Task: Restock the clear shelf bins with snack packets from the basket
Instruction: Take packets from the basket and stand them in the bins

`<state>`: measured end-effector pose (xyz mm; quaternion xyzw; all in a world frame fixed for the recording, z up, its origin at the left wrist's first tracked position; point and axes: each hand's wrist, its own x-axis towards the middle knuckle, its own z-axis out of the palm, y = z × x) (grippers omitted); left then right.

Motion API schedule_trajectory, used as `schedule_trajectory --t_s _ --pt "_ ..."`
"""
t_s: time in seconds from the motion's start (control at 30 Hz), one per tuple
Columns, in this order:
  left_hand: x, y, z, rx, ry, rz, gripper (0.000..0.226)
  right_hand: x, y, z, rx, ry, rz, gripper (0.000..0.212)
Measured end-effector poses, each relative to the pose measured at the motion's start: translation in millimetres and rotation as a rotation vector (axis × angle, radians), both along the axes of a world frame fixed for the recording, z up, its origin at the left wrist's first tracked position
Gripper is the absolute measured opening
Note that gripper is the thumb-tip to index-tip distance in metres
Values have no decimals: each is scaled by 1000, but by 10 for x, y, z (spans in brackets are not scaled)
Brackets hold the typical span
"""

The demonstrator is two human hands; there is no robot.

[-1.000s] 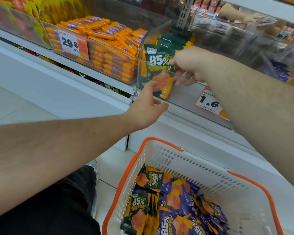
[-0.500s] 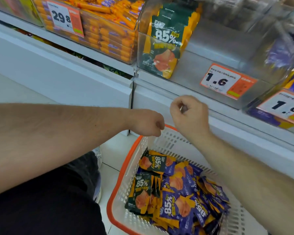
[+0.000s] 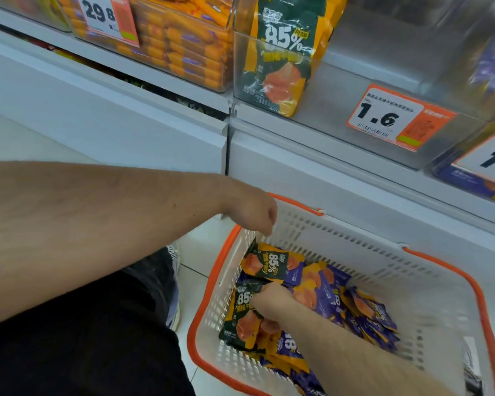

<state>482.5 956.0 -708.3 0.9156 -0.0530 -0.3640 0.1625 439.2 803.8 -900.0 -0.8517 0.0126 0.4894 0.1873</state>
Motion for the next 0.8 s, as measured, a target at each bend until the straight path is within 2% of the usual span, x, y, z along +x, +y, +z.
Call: schedule_trajectory --t_s 0.07,0.13,0.23,0.3,0.4,0.5,0.57,0.73,0.8 --pt "5 2 5 -3 -7 3 42 -27 -10 -61 66 38 -69 16" --pt "6 9 13 -4 -11 1 42 -30 -55 -66 104 -10 -53 11" --pt "6 19 14 -5 -12 -2 41 83 -156 55 70 -220 25 16" --pt "2 35 20 -8 -21 6 41 216 -191 209 81 -305 -1 25" --pt "-11 64 6 -13 -28 40 48 436 -237 516 172 -385 -146 31" --pt "-19 97 -40 -33 -25 125 62 586 -266 884 374 -416 -396 27" --pt "-1 107 -59 -54 -61 194 63 650 -276 1131 487 -435 -491 25" --pt "25 189 -67 -275 -95 492 70 699 -256 1630 648 -582 -529 22" --pt "45 229 -71 -403 -125 563 49 696 -235 1765 703 -628 -532 26"
